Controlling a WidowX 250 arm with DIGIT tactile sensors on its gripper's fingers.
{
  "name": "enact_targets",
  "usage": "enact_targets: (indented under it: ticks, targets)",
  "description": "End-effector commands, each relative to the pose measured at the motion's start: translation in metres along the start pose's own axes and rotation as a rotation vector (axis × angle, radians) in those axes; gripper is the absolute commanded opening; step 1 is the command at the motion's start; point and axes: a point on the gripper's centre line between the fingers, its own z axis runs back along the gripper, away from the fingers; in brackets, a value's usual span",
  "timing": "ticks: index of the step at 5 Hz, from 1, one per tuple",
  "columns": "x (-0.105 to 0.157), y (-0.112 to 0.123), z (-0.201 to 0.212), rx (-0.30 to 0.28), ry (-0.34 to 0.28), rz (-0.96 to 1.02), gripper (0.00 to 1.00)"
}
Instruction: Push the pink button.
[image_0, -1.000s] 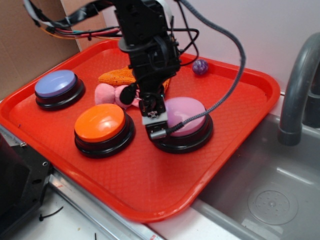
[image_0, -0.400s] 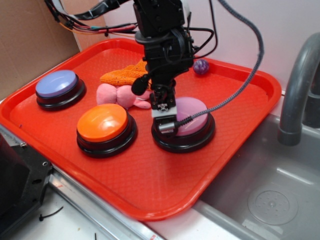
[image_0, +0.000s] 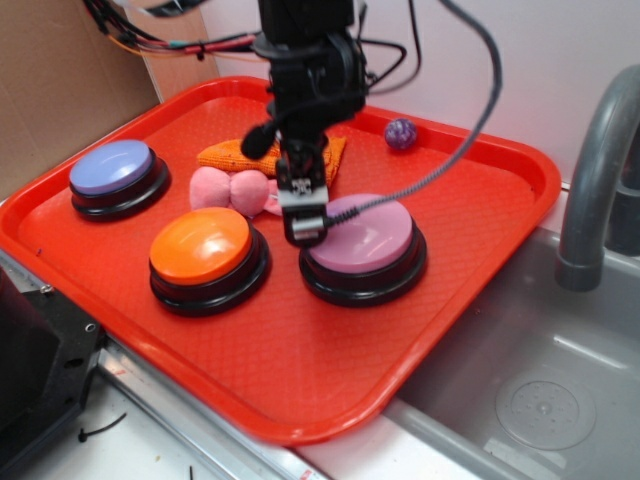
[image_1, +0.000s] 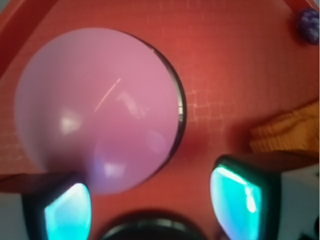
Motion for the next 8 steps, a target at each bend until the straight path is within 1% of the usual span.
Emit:
enact_targets:
  ticks: [1,2,3,4,5,7,8]
  targets:
    - [0.005,-0.005,0.036,0.039,-0.089,-0.001,1.0]
    - [0.004,-0.01,0.041,0.032,-0.079,-0.004,1.0]
    - [0.001,-0.01,0.048,0.049,-0.082,-0.007,1.0]
    - [-0.004,-0.009,0.057,0.069,-0.082,0.01,1.0]
    - [-0.007,-0.011,0.063,0.109,-0.063,0.019,1.0]
    - [-0.017,-0.01,0.079,0.084,-0.051,0.048,1.0]
    - [-0.023,-0.012,0.085,0.104,-0.078,0.087,1.0]
